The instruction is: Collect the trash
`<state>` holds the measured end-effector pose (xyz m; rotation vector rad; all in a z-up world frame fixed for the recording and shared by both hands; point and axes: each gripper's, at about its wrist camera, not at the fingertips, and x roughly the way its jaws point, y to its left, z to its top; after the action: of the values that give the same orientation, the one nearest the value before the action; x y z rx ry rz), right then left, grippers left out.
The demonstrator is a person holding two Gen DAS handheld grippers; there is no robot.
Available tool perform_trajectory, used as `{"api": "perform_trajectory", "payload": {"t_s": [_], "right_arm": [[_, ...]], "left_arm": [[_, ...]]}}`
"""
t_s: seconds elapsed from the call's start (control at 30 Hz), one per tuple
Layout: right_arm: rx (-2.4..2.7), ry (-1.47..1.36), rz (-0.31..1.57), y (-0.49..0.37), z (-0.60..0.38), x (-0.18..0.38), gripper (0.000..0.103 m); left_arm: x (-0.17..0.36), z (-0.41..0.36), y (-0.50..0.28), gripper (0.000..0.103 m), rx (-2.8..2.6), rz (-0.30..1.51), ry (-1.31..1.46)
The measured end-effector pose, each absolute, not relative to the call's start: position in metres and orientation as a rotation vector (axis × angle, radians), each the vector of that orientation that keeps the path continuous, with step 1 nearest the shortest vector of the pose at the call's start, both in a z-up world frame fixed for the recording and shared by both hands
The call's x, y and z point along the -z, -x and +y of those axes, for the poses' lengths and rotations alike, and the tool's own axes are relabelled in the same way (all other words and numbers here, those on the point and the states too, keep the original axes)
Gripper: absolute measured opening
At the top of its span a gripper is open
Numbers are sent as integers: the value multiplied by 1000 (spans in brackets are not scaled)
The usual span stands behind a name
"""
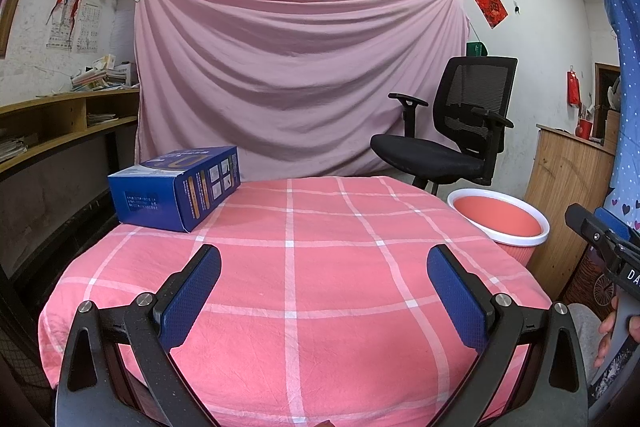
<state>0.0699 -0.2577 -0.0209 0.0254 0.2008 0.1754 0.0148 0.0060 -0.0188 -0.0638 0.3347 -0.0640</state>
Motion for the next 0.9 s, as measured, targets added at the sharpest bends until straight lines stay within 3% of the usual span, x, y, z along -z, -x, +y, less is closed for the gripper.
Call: {"api": "perform_trajectory", "payload": {"t_s": [0.9], "right_arm": [[-176, -27, 203, -70, -257, 20, 103]], "left_arm": [[19, 5, -14, 101, 53, 331, 64]]}}
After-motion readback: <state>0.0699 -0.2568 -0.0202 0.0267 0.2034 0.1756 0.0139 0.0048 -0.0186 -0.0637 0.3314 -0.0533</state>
